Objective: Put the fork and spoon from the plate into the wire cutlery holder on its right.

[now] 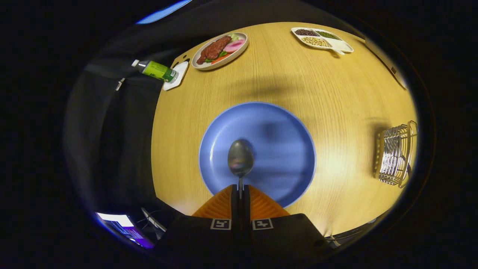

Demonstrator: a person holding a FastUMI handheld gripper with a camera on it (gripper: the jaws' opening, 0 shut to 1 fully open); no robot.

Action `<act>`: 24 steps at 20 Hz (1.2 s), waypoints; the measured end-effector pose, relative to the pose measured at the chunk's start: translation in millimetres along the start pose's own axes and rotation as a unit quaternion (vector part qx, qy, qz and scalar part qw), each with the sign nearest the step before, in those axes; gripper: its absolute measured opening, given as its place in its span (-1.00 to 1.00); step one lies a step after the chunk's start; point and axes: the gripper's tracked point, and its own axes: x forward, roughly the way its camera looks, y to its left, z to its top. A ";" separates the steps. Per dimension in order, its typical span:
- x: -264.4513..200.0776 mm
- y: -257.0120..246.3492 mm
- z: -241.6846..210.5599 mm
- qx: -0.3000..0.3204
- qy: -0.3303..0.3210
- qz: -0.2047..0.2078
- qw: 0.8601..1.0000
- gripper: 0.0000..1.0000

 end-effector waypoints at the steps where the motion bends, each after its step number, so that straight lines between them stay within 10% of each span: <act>1: -12.6 1.1 3.5 0.002 -0.006 0.010 1.000 -0.88; 15: -196.2 -128.9 38.7 -0.030 -0.060 -0.073 0.995 -0.88; 24: -195.9 -200.8 24.0 -0.037 0.055 -0.136 0.988 -0.88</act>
